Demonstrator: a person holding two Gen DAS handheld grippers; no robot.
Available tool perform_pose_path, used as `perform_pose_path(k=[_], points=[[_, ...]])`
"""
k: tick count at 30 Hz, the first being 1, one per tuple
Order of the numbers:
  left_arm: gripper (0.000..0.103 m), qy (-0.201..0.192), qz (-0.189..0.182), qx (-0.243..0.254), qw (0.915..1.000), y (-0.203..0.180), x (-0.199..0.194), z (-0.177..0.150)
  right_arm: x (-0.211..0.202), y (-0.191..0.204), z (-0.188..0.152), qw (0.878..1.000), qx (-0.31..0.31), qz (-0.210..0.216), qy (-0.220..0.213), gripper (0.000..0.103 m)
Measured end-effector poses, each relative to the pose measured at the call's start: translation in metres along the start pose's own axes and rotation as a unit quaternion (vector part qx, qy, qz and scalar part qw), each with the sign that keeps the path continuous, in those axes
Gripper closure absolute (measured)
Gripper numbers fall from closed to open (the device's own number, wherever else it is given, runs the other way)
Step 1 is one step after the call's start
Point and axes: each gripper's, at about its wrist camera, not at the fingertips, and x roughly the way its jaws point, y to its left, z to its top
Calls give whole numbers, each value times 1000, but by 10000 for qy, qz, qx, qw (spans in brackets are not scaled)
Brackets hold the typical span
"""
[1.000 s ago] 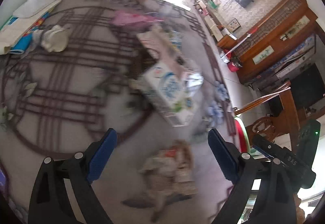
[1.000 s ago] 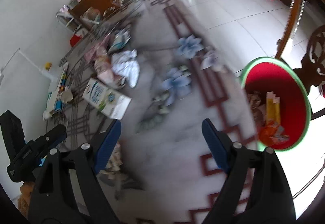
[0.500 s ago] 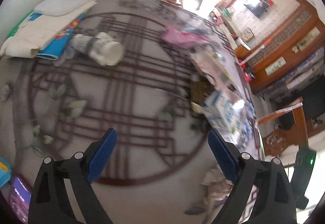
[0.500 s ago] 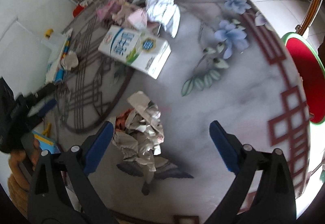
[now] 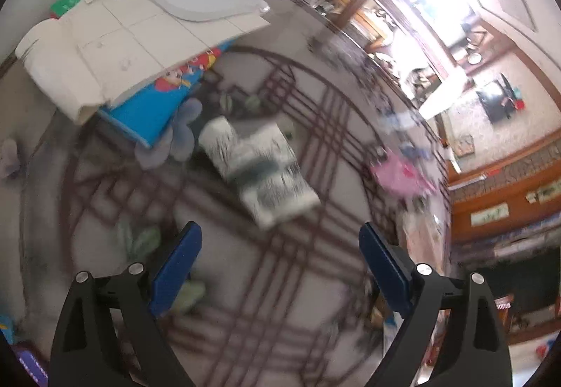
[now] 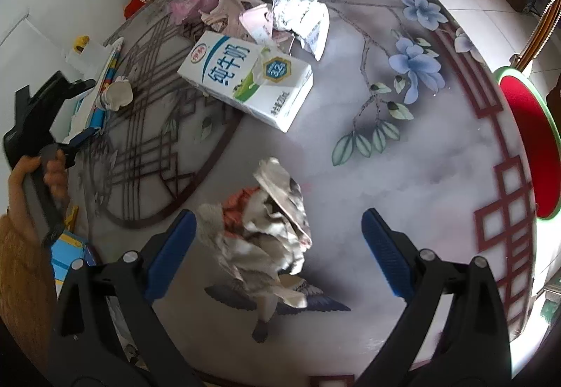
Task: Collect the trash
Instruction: 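Grasp the white patterned paper cup with the left tool while the right tool grasps crumpled newspaper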
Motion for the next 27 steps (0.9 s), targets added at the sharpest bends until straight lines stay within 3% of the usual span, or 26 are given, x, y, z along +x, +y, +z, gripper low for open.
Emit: perform_pose_path(k=[7,9,10,15,27], points=[[16,35,431,52,9990,-4,36,22,-6,-1,8,9999,60,-18,-96,9],[21,35,528,145,9985,-5,41,24,-5,0,9,9999,64,-34,-89,9],[32,33,569,208,9982,-6,41,23,-4,0,10,9999,66,-41,-85,9],[69,125,329,605,9975,-14,41,19,-1,4,13,10000,27,-13,-35,9],[69,259,-117,1653,9858,-51,0,-40,23,22,3,9987,-235,115,449,9]])
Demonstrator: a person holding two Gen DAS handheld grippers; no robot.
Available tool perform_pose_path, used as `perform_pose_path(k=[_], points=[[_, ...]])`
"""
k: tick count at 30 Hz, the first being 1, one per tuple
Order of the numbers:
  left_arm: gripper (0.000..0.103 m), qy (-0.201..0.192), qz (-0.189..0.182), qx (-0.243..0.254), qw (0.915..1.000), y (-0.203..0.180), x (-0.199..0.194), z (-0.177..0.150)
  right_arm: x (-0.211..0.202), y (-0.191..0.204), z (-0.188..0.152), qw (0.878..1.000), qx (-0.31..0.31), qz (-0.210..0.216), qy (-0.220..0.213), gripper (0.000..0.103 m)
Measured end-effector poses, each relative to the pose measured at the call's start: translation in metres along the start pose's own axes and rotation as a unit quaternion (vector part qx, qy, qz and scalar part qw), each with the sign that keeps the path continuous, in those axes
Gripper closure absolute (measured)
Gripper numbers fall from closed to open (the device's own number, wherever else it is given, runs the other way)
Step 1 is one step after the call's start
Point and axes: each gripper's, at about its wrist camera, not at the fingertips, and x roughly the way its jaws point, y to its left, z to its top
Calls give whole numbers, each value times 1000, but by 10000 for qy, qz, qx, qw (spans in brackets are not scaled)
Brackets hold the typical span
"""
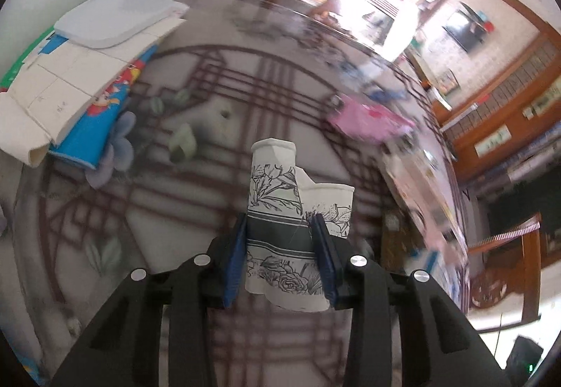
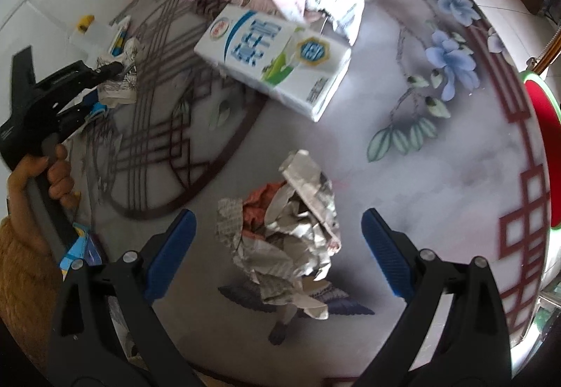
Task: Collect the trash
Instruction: 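Grasp the white patterned paper cup with the left tool while the right tool grasps crumpled newspaper, then carry the paper cup and newspaper wad over the red bucket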
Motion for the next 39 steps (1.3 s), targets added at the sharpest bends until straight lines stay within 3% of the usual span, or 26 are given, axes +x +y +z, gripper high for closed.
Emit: perform_pose_path(k=[3,5,7,10,24,39], points=[[68,145,-120,127,9997,-10,-7,-17,3,1,-2,10000,6,63,29,9],[68,204,-151,193,9995,-14,-10,-26,5,1,-3,9999,35,89,54,15],[68,250,-151,220,9993,-17,-12,-33,4,1,-5,9999,27,120,49,33],[68,329,-148,201,9991,-20,-11,-41,-3,3,-7,9999,-105,111,-65,45],[68,311,-257,427,9983,-43,-21,-53,-41,-10,-12,9974,-96,81,-712,48],[68,330,-323,467,9978,-58,-22,-65,-48,-23,-24,9968,14,89,-796,48]])
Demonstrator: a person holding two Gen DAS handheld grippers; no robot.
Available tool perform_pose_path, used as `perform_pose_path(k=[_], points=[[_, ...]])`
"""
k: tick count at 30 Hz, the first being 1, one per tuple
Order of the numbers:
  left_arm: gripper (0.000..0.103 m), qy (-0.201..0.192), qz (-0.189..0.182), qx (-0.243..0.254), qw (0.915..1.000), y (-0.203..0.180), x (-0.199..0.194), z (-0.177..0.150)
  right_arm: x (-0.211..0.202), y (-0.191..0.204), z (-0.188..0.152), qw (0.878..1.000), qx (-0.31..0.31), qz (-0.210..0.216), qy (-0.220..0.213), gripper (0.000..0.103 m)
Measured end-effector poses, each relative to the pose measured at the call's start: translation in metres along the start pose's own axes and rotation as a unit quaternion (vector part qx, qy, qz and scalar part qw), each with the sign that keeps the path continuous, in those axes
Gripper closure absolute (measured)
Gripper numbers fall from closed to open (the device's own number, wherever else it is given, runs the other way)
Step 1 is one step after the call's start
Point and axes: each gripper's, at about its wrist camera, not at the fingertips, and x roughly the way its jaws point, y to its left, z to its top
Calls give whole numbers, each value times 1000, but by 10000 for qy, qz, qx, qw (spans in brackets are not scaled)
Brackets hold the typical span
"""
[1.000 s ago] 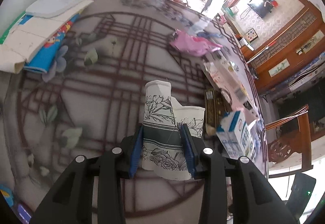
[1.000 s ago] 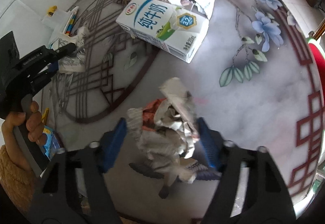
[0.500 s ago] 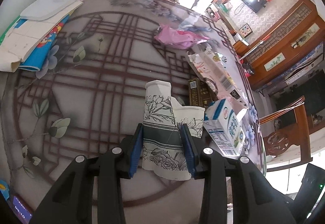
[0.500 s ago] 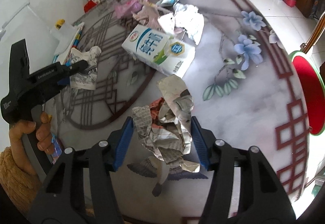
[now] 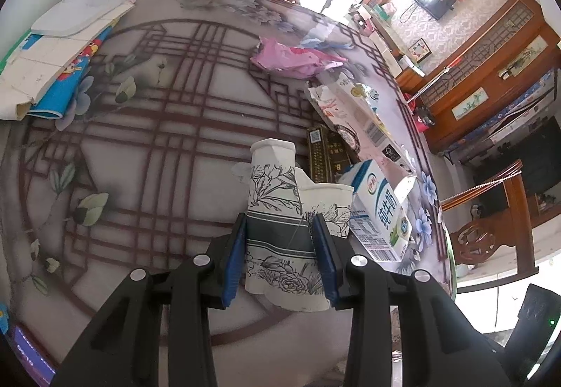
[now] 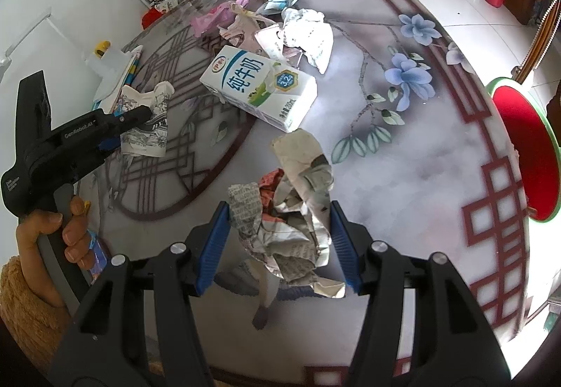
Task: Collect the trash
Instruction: 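Carry the paper cup and newspaper wad over the red bucket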
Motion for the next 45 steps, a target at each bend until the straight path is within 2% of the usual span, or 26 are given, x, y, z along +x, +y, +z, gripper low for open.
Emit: perform_pose_path(k=[14,21,31,45], points=[[68,-179,-204,209,9994,-34,-13,0,-32,-33,8,9984,299,-158,-461,48],[68,-131,-368,335,9987,-59,-10,-3,-50,-54,12,9964,445,-270,-668,48],[68,-22,-674,672,9955,-114,-1,-12,-69,-91,12,9932,719,-356,-846,48],[68,66,-881,1133,9896,-194,11,-28,-101,-157,14,9872,1089,-353,-1109,48]])
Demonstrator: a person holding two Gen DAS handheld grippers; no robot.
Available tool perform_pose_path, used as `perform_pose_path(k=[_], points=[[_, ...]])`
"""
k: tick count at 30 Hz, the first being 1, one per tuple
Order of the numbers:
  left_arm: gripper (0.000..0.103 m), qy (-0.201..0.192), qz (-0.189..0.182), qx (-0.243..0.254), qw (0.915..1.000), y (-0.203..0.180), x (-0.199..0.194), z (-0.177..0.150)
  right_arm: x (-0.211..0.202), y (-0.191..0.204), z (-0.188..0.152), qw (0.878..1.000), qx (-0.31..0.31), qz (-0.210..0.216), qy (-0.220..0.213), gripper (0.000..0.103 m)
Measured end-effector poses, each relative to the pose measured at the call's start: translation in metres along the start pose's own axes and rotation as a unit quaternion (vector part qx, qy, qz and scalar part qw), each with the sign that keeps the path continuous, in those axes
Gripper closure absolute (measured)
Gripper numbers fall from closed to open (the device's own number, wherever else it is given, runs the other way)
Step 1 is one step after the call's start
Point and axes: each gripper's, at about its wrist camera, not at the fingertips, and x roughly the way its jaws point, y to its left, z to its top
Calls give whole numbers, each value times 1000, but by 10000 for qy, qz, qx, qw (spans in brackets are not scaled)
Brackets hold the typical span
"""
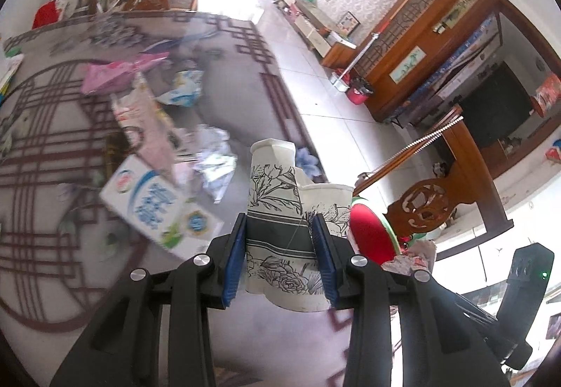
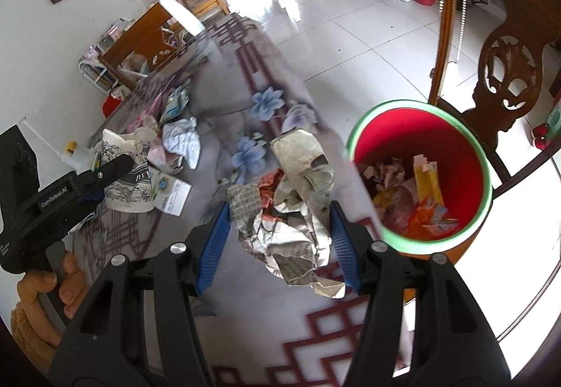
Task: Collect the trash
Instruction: 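Carry the paper cup and newspaper wad over the red bucket, then open both tools to drop the cup and newspaper into the bucket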
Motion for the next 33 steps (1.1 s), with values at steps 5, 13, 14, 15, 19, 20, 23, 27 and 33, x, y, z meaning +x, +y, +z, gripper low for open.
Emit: perform_pose_path(k=[5,13,14,15,19,20,23,27,33], points=[[68,62,-70,132,9999,-28,11,-2,-6,-25,7,9999,100,-14,-42,48],[68,265,-102,265,9992,-65,35,-8,-18,-61,15,9995,286,-34,-112,48],[68,287,-107,288,9991,-69,39,-9,-19,-66,16,9994,317,-40,-122,48],[68,312,-114,320,9989,-74,41,-10,-21,-72,16,9993,359,-49,-135,48],[68,466,-157,477,9976,-98,56,-14,-28,-97,18,9983,539,-103,-187,48],[68,510,-172,504,9973,-102,60,-14,-28,-101,18,9981,574,-117,-194,48],[68,664,-260,579,9958,-116,72,-19,-32,-119,18,9971,712,-170,-207,48],[68,880,-389,761,9924,-139,87,-27,-34,-138,19,9955,900,-194,-216,48],[68,1036,-442,1009,9885,-164,104,-32,-35,-156,28,9945,992,-200,-252,48]])
